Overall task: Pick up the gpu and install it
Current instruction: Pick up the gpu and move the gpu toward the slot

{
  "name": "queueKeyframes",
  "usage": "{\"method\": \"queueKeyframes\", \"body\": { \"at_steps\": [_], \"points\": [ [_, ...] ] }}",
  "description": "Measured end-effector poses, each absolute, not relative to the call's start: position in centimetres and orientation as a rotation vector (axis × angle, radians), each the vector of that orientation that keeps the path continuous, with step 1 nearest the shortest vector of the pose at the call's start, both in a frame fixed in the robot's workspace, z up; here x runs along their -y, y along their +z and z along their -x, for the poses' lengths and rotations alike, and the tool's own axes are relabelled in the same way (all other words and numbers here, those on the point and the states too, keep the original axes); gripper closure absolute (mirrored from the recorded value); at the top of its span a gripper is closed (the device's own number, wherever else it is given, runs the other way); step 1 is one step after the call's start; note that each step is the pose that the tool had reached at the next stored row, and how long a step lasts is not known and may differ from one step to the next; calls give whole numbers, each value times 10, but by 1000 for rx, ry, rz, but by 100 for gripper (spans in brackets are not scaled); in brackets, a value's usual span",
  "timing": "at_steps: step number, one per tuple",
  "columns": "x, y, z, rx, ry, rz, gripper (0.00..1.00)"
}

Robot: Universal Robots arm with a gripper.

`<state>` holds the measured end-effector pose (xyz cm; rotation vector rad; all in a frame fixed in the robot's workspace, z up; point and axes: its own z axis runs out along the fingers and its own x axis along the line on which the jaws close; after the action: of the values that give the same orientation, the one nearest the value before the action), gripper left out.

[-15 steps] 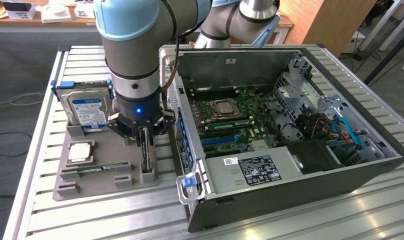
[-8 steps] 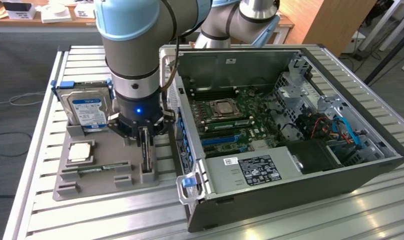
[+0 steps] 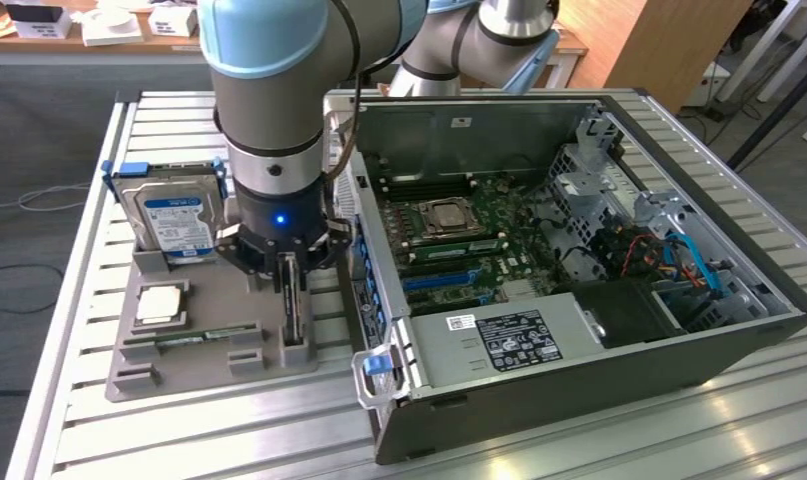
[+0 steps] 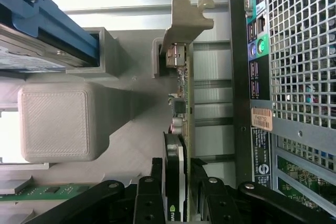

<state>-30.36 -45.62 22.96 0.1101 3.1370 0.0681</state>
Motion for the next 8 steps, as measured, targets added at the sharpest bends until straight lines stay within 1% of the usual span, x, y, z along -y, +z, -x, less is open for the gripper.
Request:
{"method": "queueKeyframes", "body": {
  "at_steps": [8],
  "points": [
    [457, 230, 301, -3148, 68, -111, 65]
  ]
}}
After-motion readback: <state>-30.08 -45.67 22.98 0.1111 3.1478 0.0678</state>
